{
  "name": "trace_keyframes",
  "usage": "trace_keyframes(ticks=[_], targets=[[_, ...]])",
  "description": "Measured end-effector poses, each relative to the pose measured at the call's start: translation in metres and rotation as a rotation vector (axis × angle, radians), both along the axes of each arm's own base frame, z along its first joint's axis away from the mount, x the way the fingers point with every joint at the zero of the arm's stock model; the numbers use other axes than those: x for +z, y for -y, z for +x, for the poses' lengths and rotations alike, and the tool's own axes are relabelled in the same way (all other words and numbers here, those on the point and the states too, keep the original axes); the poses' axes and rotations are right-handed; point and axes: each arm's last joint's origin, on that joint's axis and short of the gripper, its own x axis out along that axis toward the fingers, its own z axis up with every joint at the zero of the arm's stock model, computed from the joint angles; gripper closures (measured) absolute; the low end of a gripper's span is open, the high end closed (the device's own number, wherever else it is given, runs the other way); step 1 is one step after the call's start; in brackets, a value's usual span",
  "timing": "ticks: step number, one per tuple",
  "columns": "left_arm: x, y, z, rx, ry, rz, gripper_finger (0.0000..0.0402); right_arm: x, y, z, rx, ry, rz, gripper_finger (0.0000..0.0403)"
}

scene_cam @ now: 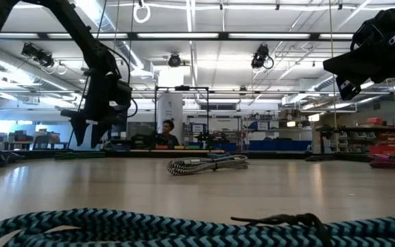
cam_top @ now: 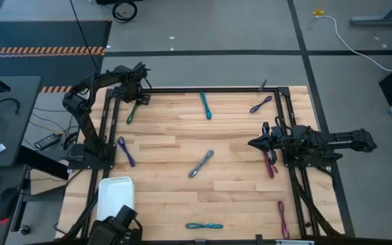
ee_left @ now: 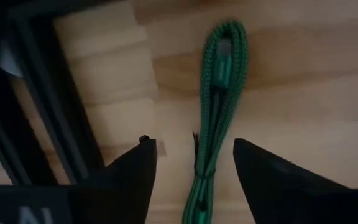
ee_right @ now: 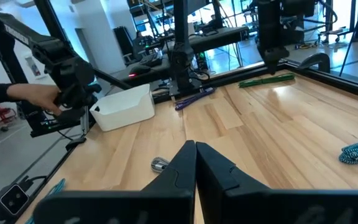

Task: Pick and place USB-C Cables
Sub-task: Put the green charger cable into the white bin

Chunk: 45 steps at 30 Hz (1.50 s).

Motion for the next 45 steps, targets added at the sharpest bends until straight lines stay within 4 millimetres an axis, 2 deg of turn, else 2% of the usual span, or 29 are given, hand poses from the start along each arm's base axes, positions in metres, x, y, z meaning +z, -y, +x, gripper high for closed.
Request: trace_keyframes(ticks=[10, 17, 23, 34, 41, 45], targets=[[-0.010, 0.015, 0.021, -0.032, -0.173, 0.018, 0.0200, 0.000, 0.000, 0.000, 0.000, 0.000, 0.000, 0.0392], [-0.022, 0.025, 0.035, -0.050, -0.128, -0.068, 0.0197, 0.000, 0.000, 0.000, -0.001, 0.000, 0.000, 0.0392], [-0.022, 0.025, 0.034, -0.067, -0.127, -0.080, 0.0208, 0.000, 0.000, 0.000, 0.000, -0.001, 0.000, 0.0392], [0.003, 0.014, 0.037, -0.116, -0.130, -0.090, 0.0207, 0.000, 0.000, 0.000, 0.000, -0.001, 0.000, 0.0392], [0.041, 0.015, 0.043, -0.137, -0.172, -0.156, 0.0217, 0.000, 0.000, 0.000, -0.001, -0.001, 0.000, 0.0392], [0.053, 0.023, 0.062, -0.114, -0.003, -0.202, 0.0225, 0.000, 0.000, 0.000, -0.001, -0.001, 0.000, 0.0392]])
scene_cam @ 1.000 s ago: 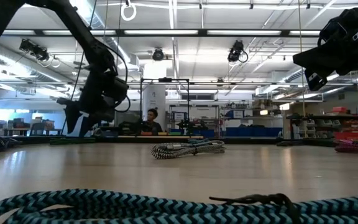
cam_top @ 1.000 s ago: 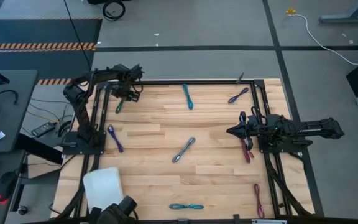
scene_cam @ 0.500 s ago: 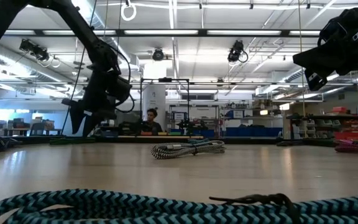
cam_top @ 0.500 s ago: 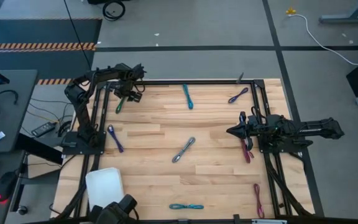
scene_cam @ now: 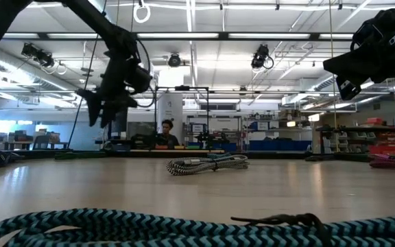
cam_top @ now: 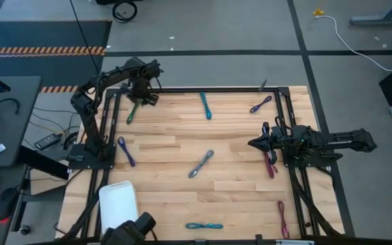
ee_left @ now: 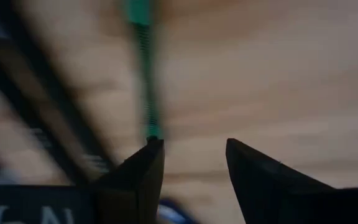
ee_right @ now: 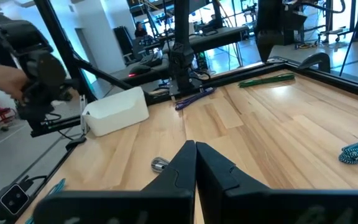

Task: Pick and place USB-C Cables
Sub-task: Put the green charger cable into the white bin

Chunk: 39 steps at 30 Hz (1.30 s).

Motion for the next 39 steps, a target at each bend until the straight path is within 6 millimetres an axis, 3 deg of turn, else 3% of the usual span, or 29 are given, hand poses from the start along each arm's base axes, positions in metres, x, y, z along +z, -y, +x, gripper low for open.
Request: trace_keyframes(ticks=[3, 10, 16, 22, 29, 33, 39], targets=[[-0.009, 0.004, 0.013, 0.028, 0.066, -0.024, 0.0233, 0.000, 0.000, 0.000, 0.000, 0.000, 0.000, 0.0392], [-0.059, -0.012, 0.015, 0.129, -0.122, 0.071, 0.0248, 0.000, 0.000, 0.000, 0.000, 0.000, 0.000, 0.0392], [-0.087, -0.020, 0.011, 0.171, -0.214, 0.031, 0.0229, 0.000, 0.000, 0.000, 0.001, 0.000, 0.000, 0.0392], [-0.084, -0.029, -0.007, 0.249, -0.209, -0.031, 0.0198, 0.000, 0.000, 0.000, 0.000, 0.000, 0.000, 0.0392], [-0.076, -0.054, -0.019, 0.328, -0.130, 0.023, 0.0174, 0.000, 0.000, 0.000, 0.000, 0.001, 0.000, 0.0392], [-0.083, -0.060, -0.027, 0.372, -0.095, 0.003, 0.0180, 0.000, 0.000, 0.000, 0.000, 0.000, 0.000, 0.0392], [-0.084, -0.058, -0.023, 0.322, -0.117, 0.023, 0.0221, 0.000, 0.000, 0.000, 0.000, 0.002, 0.000, 0.0392]])
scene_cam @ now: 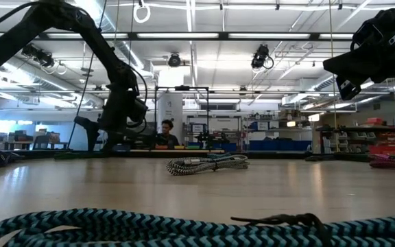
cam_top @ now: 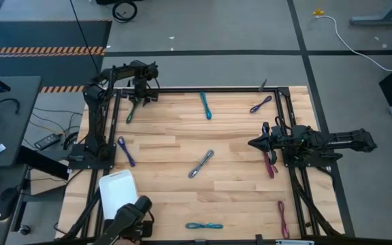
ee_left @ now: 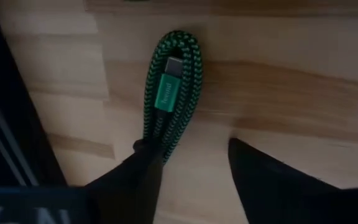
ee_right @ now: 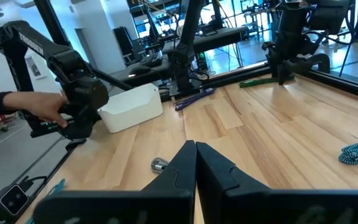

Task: Pick and place USB-C Cables
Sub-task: Put the green charger cable into the white bin, then move the white bin to the center of the table

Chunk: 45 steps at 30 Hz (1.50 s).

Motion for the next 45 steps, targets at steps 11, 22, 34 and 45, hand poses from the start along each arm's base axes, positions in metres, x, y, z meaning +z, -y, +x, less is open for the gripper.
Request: trace_keyframes(ticks=[11, 22, 34, 45], targets=[[0.015, 0.018, 0.018, -0.123, -0.013, -0.126, 0.0383, 0.001, 0.000, 0.000, 0.000, 0.007, 0.000, 0.0392], [0.040, 0.014, 0.038, -0.308, 0.015, -0.084, 0.0280, 0.001, 0.000, 0.000, 0.000, 0.007, 0.000, 0.0392], [0.026, 0.000, 0.014, -0.249, -0.062, -0.020, 0.0154, 0.001, 0.000, 0.000, 0.001, 0.007, 0.000, 0.0392], [0.043, 0.007, 0.020, -0.282, -0.097, -0.097, 0.0186, 0.001, 0.000, 0.000, 0.000, 0.007, 0.000, 0.0392]])
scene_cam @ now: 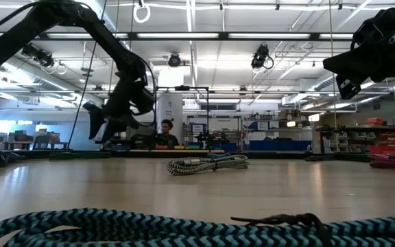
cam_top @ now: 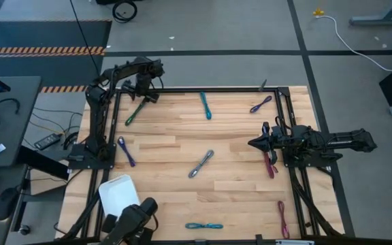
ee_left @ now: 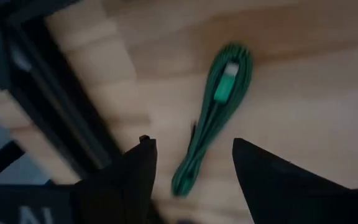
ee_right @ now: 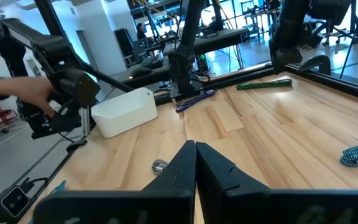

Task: Pick and place USB-C Cables
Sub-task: Move the white bin to the center of the table

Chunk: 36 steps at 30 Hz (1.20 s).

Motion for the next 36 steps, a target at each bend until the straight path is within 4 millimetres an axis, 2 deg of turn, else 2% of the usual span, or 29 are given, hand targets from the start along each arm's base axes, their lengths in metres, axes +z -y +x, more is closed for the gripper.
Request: trace_keyframes(ticks=[3, 6, 10, 14, 16, 19, 21, 25, 27, 29, 31, 34, 36], targets=[[0.026, 0.003, 0.006, -0.021, -0.034, -0.031, 0.0190, 0.000, 0.000, 0.000, 0.000, 0.001, 0.000, 0.0392], [0.056, 0.014, 0.022, -0.065, 0.030, 0.072, 0.0193, 0.000, 0.000, 0.000, 0.000, 0.002, 0.000, 0.0392], [0.102, 0.056, 0.045, -0.151, 0.135, 0.211, 0.0196, 0.001, 0.000, 0.000, 0.000, 0.007, 0.000, 0.0392], [0.123, 0.105, 0.067, -0.196, 0.218, 0.382, 0.0197, 0.001, 0.000, 0.000, 0.000, 0.008, 0.000, 0.0392], [0.121, 0.131, 0.074, -0.206, 0.269, 0.405, 0.0200, 0.001, 0.000, 0.000, 0.000, 0.007, 0.000, 0.0392], [0.102, 0.164, 0.083, -0.217, 0.297, 0.407, 0.0208, 0.001, 0.000, 0.000, 0.000, 0.010, 0.000, 0.0392], [0.090, 0.180, 0.081, -0.214, 0.273, 0.389, 0.0215, 0.001, 0.000, 0.000, 0.000, 0.012, 0.000, 0.0392], [0.068, 0.187, 0.071, -0.176, 0.176, 0.343, 0.0226, 0.001, 0.000, 0.000, 0.000, 0.012, 0.000, 0.0392], [0.061, 0.186, 0.065, -0.150, 0.170, 0.257, 0.0229, 0.001, 0.000, 0.000, 0.000, 0.014, 0.000, 0.0392], [0.059, 0.189, 0.062, -0.146, 0.166, 0.157, 0.0226, 0.001, 0.000, 0.000, 0.000, 0.014, 0.000, 0.0392], [0.062, 0.202, 0.059, -0.159, 0.138, 0.072, 0.0216, 0.001, 0.000, 0.000, 0.000, 0.014, 0.000, 0.0392], [0.066, 0.234, 0.061, -0.180, 0.105, -0.009, 0.0194, 0.001, 0.000, 0.000, 0.000, 0.013, 0.000, 0.0392], [0.070, 0.262, 0.063, -0.186, 0.090, -0.024, 0.0176, 0.001, 0.000, 0.000, 0.000, 0.014, 0.000, 0.0392]])
